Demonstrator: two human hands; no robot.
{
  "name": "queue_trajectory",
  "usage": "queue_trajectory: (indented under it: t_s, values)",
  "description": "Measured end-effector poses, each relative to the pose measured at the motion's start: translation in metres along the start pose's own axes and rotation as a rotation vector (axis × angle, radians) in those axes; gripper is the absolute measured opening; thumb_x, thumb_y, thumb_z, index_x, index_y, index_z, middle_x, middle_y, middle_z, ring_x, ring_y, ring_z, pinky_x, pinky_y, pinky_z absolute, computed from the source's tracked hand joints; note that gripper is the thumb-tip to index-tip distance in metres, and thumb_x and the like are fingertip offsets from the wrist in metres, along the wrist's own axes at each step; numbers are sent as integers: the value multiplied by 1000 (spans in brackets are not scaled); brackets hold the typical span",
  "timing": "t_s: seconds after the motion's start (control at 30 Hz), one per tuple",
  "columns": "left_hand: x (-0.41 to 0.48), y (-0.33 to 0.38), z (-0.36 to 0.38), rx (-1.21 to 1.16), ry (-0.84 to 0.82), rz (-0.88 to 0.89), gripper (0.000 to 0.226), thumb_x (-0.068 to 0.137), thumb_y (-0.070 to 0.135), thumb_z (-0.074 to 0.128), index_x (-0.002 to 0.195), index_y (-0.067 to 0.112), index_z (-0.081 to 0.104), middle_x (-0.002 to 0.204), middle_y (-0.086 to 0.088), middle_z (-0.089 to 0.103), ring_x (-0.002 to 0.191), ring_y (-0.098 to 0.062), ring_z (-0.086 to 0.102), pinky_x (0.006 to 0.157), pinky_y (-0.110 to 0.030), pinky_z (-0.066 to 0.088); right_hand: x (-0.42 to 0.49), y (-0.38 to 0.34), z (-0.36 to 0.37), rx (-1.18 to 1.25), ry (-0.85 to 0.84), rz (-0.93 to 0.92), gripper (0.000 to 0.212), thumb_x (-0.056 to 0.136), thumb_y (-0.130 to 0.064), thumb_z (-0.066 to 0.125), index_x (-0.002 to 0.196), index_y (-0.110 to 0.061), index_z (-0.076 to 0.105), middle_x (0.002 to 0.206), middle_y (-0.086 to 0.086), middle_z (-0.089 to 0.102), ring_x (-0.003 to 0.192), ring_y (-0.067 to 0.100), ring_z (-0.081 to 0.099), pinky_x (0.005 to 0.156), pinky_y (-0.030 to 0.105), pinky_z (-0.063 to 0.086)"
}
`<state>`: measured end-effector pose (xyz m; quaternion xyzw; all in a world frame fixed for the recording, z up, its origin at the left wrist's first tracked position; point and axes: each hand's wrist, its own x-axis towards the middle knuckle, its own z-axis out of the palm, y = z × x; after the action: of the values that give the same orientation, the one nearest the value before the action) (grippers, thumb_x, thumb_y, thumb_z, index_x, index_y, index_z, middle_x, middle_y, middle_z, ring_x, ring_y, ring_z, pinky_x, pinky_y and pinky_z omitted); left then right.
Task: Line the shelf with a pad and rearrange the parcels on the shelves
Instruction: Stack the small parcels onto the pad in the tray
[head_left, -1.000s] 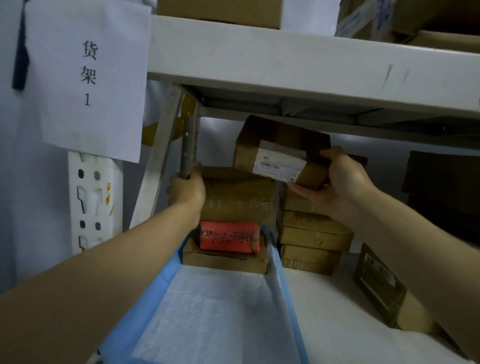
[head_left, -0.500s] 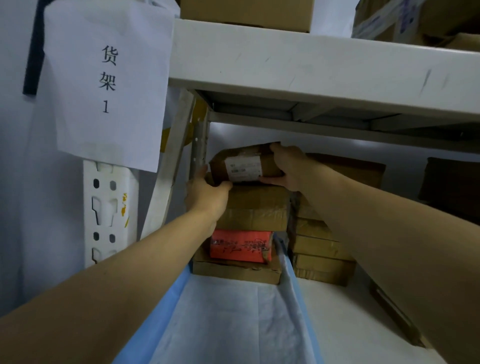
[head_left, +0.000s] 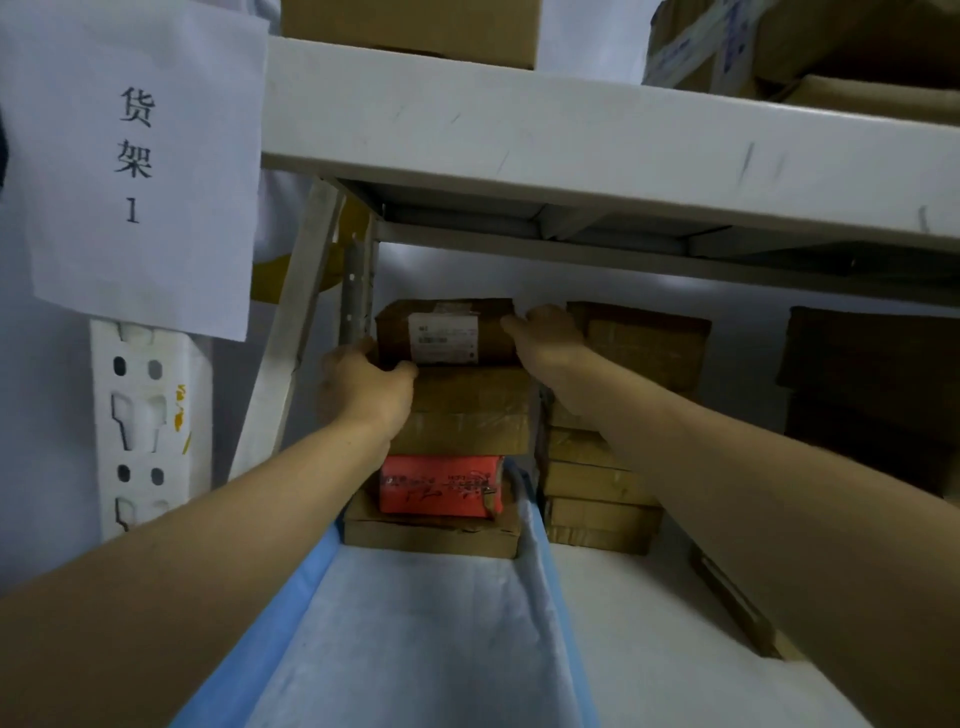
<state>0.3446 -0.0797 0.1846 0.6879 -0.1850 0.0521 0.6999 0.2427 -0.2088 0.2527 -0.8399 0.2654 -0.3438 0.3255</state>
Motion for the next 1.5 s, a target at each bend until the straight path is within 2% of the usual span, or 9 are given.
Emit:
queue_trajectory:
  t_s: [0.2,0.3,0.37,0.53,0.77,1.0,1.13,1.3,1.5]
  values:
    - [-37,31,25,231,188,217,50,87,33,64,132,16,52,150,-14,35,140,-37,32,114,-54,34,-15,38,-42,110,184,-164,31,102,-22,52,129,-8,54,121,10,59,108,25,60,99,42,52]
    - [-56,47,49,56,9,242,25,90,31,61,109,15,58,117,-10,58,108,-25,60,88,-38,54,-13,60,-74,45,338,-81,48,87,-43,51,126,-16,52,122,13,56,107,32,59,94,50,53]
    - [-70,58,68,-27,-151,176,7,97,25,60,102,20,59,97,0,62,89,-15,62,71,-24,47,-7,79,-95,57,367,9,55,80,-48,52,125,-17,49,124,11,52,112,30,55,98,49,50]
    - [-78,73,110,-85,-391,75,54,102,38,51,151,21,37,146,0,47,129,-19,47,93,-27,34,-1,100,-124,214,270,238,51,98,-38,55,137,-8,41,125,12,55,108,28,58,97,43,51]
    - [-68,97,143,-78,-541,-152,69,99,60,40,155,20,30,157,-8,38,138,-30,41,115,-38,33,19,109,-131,351,126,293,62,101,-44,53,152,-14,35,145,8,50,130,29,50,99,33,38]
    - [-69,106,156,-149,-513,-190,81,94,66,45,157,19,26,157,-8,37,138,-30,40,117,-43,32,27,104,-131,539,111,230,63,91,-49,63,145,-23,44,138,6,58,123,29,56,107,50,46]
    - [-76,115,153,-280,-417,-213,81,91,67,49,155,21,27,150,-8,44,130,-31,47,112,-46,40,24,99,-141,669,224,252,85,82,-63,61,151,-23,32,141,8,52,122,35,54,103,58,48]
    - [-85,125,138,-426,-485,-330,65,87,67,57,133,22,48,117,-15,61,103,-34,62,90,-52,57,7,99,-155,757,252,245,52,96,-55,55,136,-22,50,122,8,63,110,30,62,97,52,54]
    - [-94,116,111,-483,-432,-309,43,89,52,63,123,26,56,115,-12,67,100,-32,67,75,-50,61,-16,107,-156,772,196,240,41,103,-52,41,114,-16,58,119,13,64,108,31,64,88,45,55]
